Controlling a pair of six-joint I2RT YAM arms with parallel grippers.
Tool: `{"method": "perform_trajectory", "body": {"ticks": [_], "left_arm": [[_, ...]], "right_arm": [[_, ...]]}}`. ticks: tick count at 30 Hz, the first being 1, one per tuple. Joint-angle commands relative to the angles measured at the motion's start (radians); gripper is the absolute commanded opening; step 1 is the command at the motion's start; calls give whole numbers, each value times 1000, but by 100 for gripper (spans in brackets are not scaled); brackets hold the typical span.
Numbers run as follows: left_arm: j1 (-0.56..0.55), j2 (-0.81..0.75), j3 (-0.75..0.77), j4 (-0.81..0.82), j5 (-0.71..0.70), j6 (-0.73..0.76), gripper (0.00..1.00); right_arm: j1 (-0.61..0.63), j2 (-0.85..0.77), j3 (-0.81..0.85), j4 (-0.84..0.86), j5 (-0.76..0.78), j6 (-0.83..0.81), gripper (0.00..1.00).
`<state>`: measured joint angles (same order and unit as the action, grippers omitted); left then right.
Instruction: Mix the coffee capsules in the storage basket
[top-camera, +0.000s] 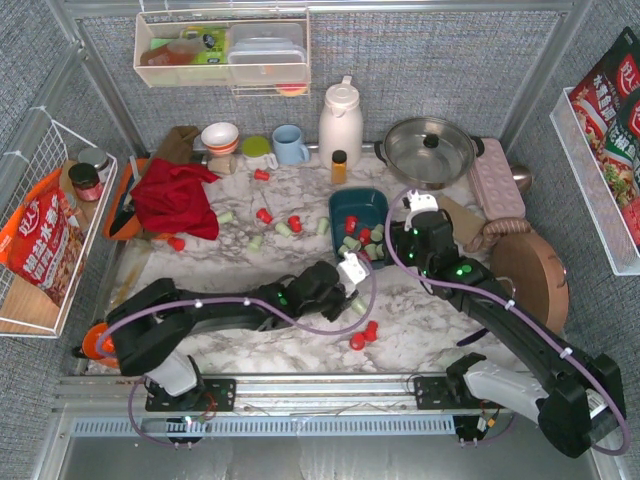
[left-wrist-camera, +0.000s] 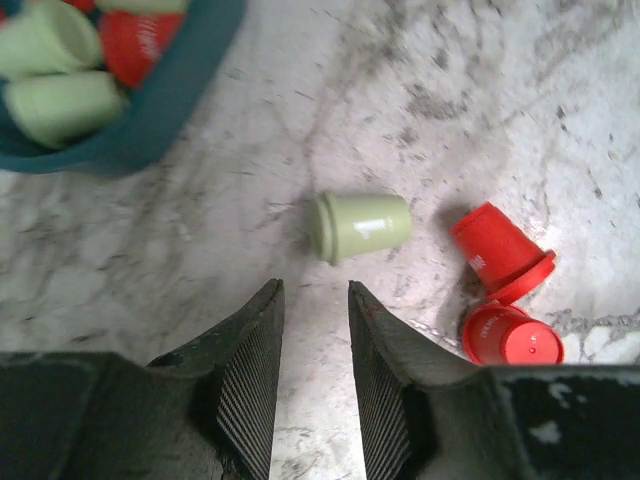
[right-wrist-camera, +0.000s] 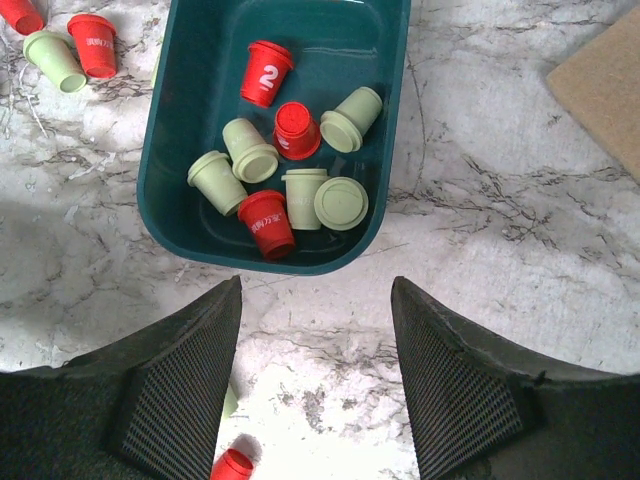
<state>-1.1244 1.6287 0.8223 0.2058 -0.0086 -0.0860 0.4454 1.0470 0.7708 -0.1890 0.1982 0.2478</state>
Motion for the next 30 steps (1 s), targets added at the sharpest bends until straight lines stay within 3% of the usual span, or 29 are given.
{"method": "perform_trajectory", "body": {"ticks": [1, 3, 6, 12, 15, 22, 30], "left_arm": [[4, -108, -90, 230, -186, -11, 41], [18, -151, -124, 289, -263, -25, 41], [41, -194, -126, 323, -253, -18, 43], [48, -176, -44, 225, -168, -95, 85], [44, -139, -19, 166, -116, -159, 87], [-3, -37, 20, 99, -167, -309, 88], [-90, 96, 92, 31, -243, -309, 89]], "right_arm": [[-1, -12, -5, 36, 4, 8, 66], [-3, -17, -7, 40, 3, 9, 66], [-6, -24, -12, 40, 0, 11, 66], [-11, -48, -38, 38, 0, 21, 68], [-14, -54, -57, 49, -3, 28, 69], [-21, -44, -70, 57, -21, 38, 69], [-28, -61, -80, 62, -20, 41, 69]]}}
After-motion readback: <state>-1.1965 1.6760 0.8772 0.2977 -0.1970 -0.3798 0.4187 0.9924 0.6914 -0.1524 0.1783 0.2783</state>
